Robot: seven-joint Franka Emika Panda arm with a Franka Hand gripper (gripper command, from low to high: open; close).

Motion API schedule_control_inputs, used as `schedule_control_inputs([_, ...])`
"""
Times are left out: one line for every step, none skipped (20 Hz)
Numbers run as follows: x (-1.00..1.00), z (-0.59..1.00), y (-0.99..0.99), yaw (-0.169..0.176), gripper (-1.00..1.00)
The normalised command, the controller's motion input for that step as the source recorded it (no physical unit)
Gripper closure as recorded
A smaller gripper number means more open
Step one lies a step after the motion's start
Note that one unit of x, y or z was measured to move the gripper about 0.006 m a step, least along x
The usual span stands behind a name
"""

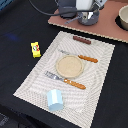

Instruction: Interact with the objects in diverse but meaningful ways.

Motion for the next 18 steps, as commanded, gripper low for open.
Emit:
schedule_control_inputs([-0.71,-0.19,-0.33,-0.128,-1.0])
schedule_control_inputs([-0.69,-0.24,-0.35,-0.129,-1.0])
schedule_control_inputs([-0.69,-0.25,-0.36,-0.128,-1.0])
schedule_control_inputs([-0.68,-0.25,-0.37,-0.129,-1.0])
schedule_control_inputs([-0.68,-0.25,-0.38,-0.129,-1.0])
schedule_control_inputs([-0.68,-0.25,-0.39,-0.128,-1.0])
schedule_control_inputs([-0.67,-0.27,-0.41,-0.125,-1.0])
schedule_control_inputs([-0.66,-0.28,-0.42,-0.121,-1.0])
schedule_control_inputs([-0.66,-0.31,-0.42,-0.121,-1.0])
schedule_control_inputs([-0.66,-0.32,-0.43,-0.12,-1.0])
schedule_control_inputs([-0.66,-0.32,-0.44,-0.118,-1.0])
schedule_control_inputs([-0.67,-0.32,-0.45,-0.116,-1.0])
schedule_control_inputs([-0.67,-0.31,-0.46,-0.11,-1.0])
schedule_control_inputs([-0.67,-0.3,-0.46,-0.109,-1.0])
schedule_control_inputs([-0.68,-0.3,-0.45,-0.109,-1.0])
schedule_control_inputs([-0.68,-0.29,-0.45,-0.11,-1.0])
schedule_control_inputs([-0.69,-0.29,-0.45,-0.111,-1.0])
schedule_control_inputs([-0.68,-0.3,-0.46,-0.108,-1.0])
